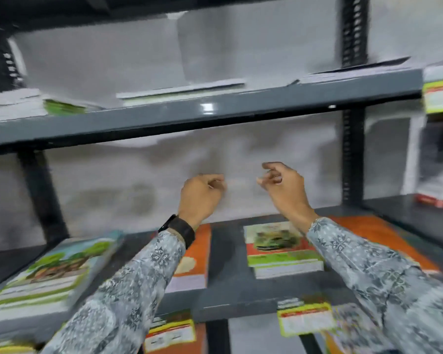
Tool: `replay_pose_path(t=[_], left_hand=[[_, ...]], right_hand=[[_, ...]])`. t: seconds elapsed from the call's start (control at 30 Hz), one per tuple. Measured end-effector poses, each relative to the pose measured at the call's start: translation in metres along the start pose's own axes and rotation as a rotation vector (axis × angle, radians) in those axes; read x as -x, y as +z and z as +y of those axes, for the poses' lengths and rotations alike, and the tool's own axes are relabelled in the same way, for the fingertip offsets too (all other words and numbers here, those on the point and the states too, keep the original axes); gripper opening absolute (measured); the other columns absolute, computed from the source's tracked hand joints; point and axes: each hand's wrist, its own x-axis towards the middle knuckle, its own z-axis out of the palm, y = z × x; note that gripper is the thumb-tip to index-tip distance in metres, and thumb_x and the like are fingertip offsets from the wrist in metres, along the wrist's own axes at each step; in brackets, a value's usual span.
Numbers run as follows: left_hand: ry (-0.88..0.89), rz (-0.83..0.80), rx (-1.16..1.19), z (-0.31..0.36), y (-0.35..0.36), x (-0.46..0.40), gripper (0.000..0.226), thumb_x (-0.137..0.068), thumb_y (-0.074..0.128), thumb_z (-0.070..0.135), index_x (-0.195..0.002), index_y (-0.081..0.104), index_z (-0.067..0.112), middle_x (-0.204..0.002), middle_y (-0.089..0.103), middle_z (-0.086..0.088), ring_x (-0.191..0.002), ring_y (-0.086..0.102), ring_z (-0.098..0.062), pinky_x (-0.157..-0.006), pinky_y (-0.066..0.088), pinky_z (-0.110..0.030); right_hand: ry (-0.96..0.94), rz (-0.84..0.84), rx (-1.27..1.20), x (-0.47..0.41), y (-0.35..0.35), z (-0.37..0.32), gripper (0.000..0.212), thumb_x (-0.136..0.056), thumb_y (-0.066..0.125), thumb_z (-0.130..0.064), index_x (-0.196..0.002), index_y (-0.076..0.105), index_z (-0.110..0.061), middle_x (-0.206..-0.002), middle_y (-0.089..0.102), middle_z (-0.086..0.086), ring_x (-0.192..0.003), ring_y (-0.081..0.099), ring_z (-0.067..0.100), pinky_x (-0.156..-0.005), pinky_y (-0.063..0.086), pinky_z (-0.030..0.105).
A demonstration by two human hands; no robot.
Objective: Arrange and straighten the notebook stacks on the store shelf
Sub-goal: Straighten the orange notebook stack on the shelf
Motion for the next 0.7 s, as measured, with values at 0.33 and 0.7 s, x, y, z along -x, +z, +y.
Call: replay_pose_path(t=[0.33, 0.7], left_hand=[[-0.071, -0.389, -0.081, 0.135, 0.194, 0.029, 0.026, -0.089, 0.063, 0.025, -0.098, 0.083, 0.012, -0.105, 0.082, -0.007, -0.099, 0.077, -0.029, -0.089, 0.061, -0.036], [-0.315, -0.745, -0.351, 0.148, 0.228, 0.031, 0.027, -0.087, 0.077, 0.029, -0.069, 0.067, 0.013, -0.041, 0.066, 0.006, -0.031, 0.060, -0.005, -0.036, 0.051, -0.017]], right_hand=[[0.395, -0.275, 0.744, -0.001, -0.230, 0.101, 0.028, -0.081, 0.078, -0.028, -0.100, 0.070, -0.009, -0.105, 0.072, 0.009, -0.100, 0.069, 0.030, -0.080, 0.054, 0.034], [0.814, -0.468, 0.614, 0.026, -0.253, 0.125, 0.037, -0.079, 0.084, -0.018, -0.078, 0.047, -0.014, -0.076, 0.056, 0.002, -0.064, 0.055, 0.016, -0.051, 0.046, 0.028]])
